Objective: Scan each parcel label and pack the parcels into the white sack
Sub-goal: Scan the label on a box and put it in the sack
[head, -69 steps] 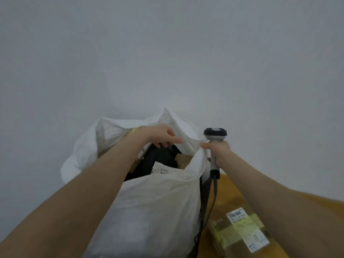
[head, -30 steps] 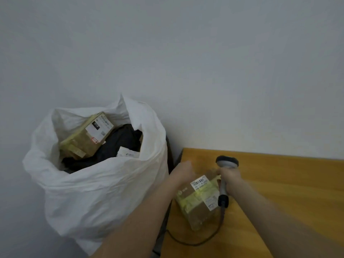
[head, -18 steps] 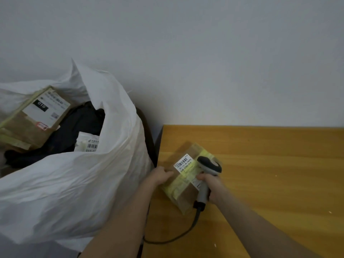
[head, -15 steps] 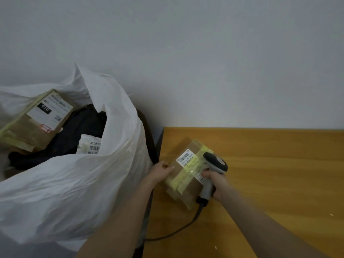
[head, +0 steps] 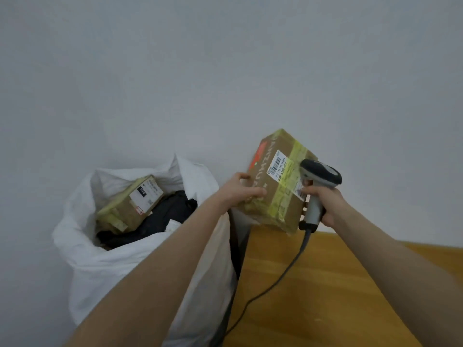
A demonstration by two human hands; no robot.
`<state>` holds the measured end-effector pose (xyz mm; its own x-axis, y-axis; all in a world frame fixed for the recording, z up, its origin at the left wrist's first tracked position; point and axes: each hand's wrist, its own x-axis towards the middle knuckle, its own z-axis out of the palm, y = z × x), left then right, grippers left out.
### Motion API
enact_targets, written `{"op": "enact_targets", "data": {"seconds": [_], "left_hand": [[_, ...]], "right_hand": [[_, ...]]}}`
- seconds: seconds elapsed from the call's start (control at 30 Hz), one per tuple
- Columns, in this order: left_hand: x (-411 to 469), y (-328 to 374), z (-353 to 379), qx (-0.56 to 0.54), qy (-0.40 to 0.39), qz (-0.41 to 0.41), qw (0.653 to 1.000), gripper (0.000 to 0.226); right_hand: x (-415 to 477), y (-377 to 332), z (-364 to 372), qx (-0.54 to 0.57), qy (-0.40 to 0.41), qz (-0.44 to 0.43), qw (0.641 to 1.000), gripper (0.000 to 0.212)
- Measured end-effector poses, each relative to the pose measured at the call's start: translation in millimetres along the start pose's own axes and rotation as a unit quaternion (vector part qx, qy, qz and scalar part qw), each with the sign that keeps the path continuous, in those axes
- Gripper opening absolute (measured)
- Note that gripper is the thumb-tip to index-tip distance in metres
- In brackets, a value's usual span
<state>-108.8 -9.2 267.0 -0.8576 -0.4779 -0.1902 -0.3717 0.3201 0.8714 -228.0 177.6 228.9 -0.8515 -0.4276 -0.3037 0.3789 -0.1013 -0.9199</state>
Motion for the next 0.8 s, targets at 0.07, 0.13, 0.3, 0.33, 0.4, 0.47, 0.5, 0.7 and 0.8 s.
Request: {"op": "enact_targets", "data": {"seconds": [0.07, 0.13, 0.3, 0.33, 0.4, 0.47, 0.5, 0.7, 0.8], "left_hand": [[-15, 23, -29, 0.01, 0.082, 0.025, 0.996, 0.065], [-30, 38, -66, 0.011, 0.159, 0.038, 0.986, 0.059], [-79, 35, -178, 0.005, 0.286, -0.005, 0.958, 0.049], [-88, 27, -198, 0.004, 0.3, -0.027, 0.953, 0.047], [-104, 6, -231, 0.012, 0.314, -0.077, 0.946, 0.046], [-116, -16, -253, 0.033, 0.309, -0.128, 0.942, 0.048], [-120, -27, -260, 0.039, 0.299, -0.155, 0.941, 0.05], [-94, -62, -251, 0.058, 0.194, -0.278, 0.939, 0.054], [-57, -70, -229, 0.065, 0.166, -0.267, 0.947, 0.036]], "right_hand": [[-3, -23, 28, 0.0, -0.029, -0.019, 0.999, 0.024], [-8, -37, 60, -0.004, -0.051, -0.036, 0.998, 0.025], [-13, -19, 129, -0.102, -0.087, -0.062, 0.989, 0.035], [-13, -10, 141, -0.134, -0.096, -0.061, 0.984, 0.044], [-13, 9, 163, -0.202, -0.117, -0.065, 0.97, 0.059], [-9, 26, 182, -0.277, -0.134, -0.074, 0.949, 0.07], [-7, 33, 189, -0.31, -0.136, -0.074, 0.938, 0.071], [14, 59, 197, -0.33, -0.105, 0.033, 0.937, 0.038], [21, 60, 189, -0.284, -0.074, 0.061, 0.954, 0.016]]}}
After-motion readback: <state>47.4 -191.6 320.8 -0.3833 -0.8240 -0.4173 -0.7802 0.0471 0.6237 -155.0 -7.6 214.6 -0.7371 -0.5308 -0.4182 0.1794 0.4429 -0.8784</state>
